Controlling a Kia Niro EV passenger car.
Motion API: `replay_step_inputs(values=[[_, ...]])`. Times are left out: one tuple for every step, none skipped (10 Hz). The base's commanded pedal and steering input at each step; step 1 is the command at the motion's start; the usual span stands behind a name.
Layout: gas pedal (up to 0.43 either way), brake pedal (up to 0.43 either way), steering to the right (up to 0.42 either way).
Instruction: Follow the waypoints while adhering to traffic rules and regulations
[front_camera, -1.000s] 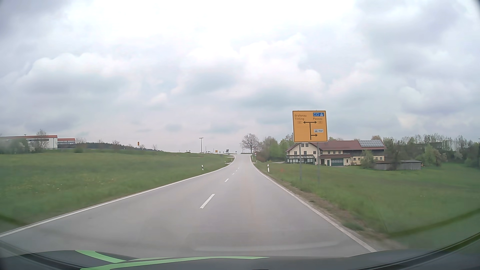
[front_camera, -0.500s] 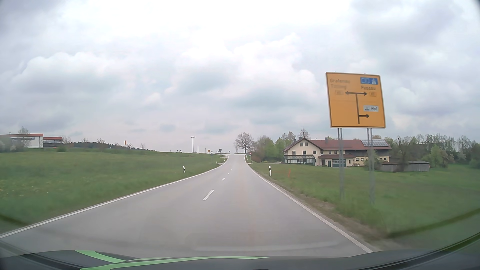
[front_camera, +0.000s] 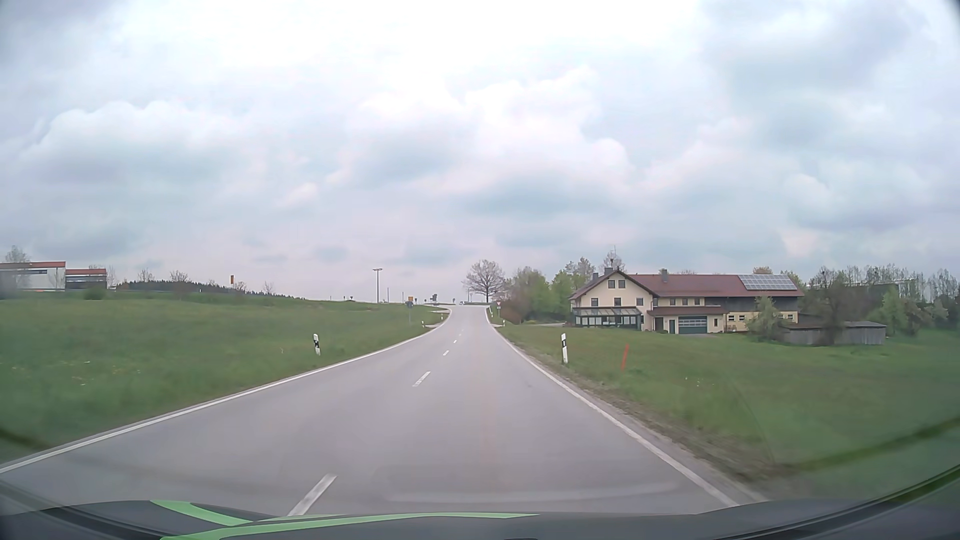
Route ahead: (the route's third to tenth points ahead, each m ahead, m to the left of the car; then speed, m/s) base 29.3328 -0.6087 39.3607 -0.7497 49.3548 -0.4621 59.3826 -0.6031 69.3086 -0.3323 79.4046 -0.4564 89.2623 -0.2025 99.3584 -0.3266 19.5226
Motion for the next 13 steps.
replay_step_inputs(values=[[0.228, 0.0, 0.002], [0.228, 0.0, 0.002], [0.228, 0.0, 0.001], [0.228, 0.0, -0.001], [0.228, 0.0, -0.001], [0.228, 0.0, -0.001], [0.228, 0.0, -0.001], [0.228, 0.0, -0.001], [0.24, 0.0, -0.001], [0.24, 0.0, -0.001], [0.24, 0.0, -0.001], [0.24, 0.0, -0.001], [0.24, 0.0, -0.001]])
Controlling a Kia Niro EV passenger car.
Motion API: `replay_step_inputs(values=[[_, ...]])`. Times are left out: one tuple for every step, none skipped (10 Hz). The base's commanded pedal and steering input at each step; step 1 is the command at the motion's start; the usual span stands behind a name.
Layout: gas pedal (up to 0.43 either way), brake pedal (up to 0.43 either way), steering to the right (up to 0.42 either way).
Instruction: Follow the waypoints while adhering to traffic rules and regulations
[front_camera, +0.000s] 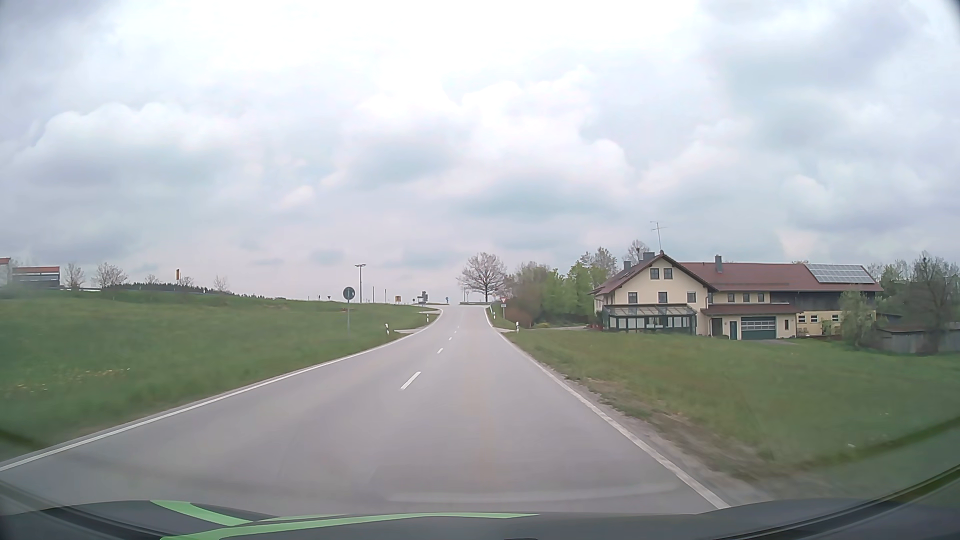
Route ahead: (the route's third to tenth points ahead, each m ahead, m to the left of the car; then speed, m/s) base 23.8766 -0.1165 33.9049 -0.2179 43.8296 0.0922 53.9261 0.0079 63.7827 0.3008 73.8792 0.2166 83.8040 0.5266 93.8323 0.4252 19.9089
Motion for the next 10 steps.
replay_step_inputs(values=[[0.24, 0.0, -0.001], [0.24, 0.0, -0.001], [0.228, 0.0, -0.001], [0.228, 0.0, -0.001], [0.22, 0.0, 0.0], [0.209, 0.0, 0.0], [0.189, 0.0, 0.0], [0.169, 0.0, 0.0], [0.138, 0.0, 0.0], [0.11, 0.0, 0.0]])
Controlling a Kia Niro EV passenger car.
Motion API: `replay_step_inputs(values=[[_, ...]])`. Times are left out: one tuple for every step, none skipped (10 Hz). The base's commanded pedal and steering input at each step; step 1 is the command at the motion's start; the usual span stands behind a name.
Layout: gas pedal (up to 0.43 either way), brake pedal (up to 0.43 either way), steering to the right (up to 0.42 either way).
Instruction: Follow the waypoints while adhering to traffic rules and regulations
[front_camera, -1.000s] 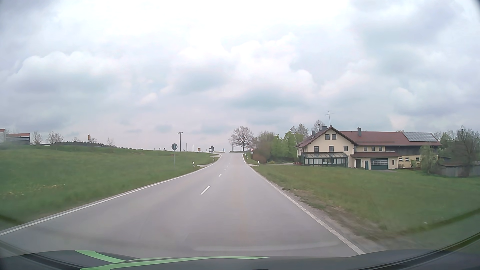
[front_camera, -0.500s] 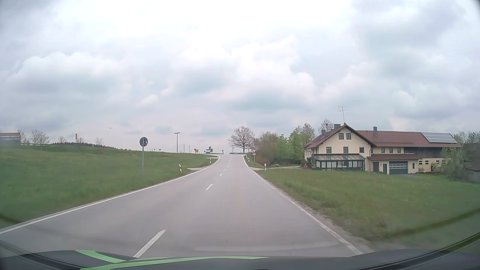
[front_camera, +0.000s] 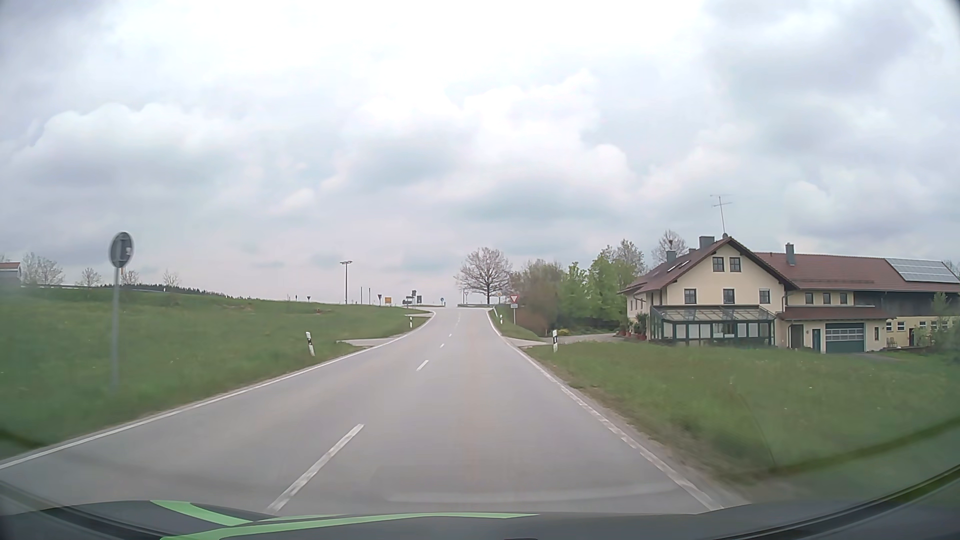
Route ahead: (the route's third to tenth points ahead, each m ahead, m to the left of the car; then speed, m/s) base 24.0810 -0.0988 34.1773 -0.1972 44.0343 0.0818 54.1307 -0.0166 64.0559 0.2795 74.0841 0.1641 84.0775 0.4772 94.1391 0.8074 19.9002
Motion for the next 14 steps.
replay_step_inputs(values=[[0.067, 0.0, 0.0], [0.008, 0.0, 0.0], [0.0, 0.0, 0.0], [0.0, 0.0, 0.0], [0.0, 0.0, 0.0], [0.0, 0.0, 0.0], [0.0, 0.0, 0.0], [0.0, 0.0, 0.0], [0.0, 0.0, 0.0], [0.0, 0.0, -0.001], [0.0, 0.0, -0.002], [0.0, 0.0, -0.003], [0.0, 0.0, -0.003], [0.0, 0.0, -0.004]])
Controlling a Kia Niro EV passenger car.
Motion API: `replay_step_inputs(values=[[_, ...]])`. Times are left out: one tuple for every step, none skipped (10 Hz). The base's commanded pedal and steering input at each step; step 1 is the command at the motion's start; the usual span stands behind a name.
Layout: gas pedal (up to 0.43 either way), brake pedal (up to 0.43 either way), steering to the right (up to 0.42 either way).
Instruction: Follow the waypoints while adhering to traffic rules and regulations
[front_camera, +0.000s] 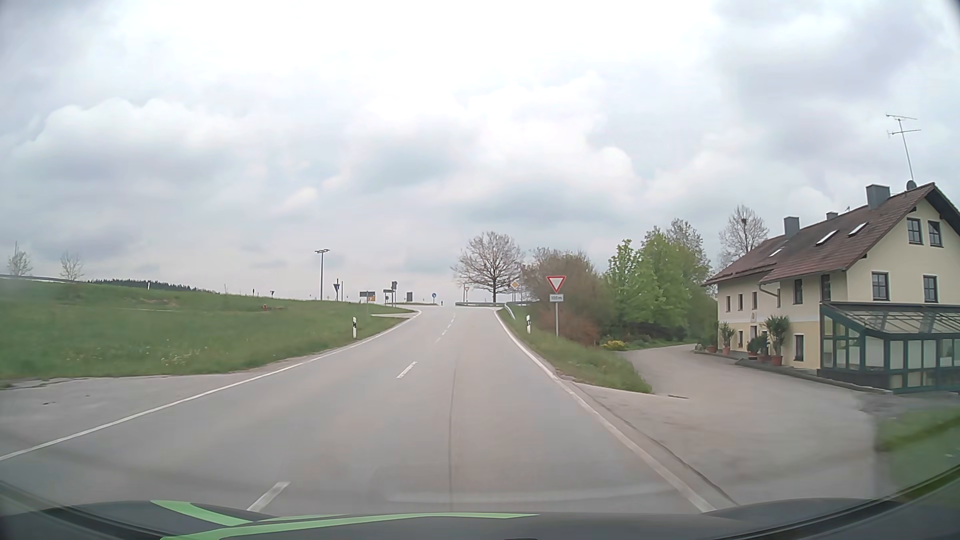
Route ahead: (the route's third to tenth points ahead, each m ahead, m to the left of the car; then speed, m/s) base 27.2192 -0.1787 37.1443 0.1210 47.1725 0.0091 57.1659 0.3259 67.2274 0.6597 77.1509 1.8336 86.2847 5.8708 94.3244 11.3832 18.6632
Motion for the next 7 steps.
replay_step_inputs(values=[[0.0, 0.0, -0.004], [0.0, 0.0, -0.004], [0.0, 0.0, -0.004], [0.0, 0.0, -0.003], [0.0, 0.0, -0.003], [0.0, 0.0, -0.002], [0.0, 0.0, -0.002]])
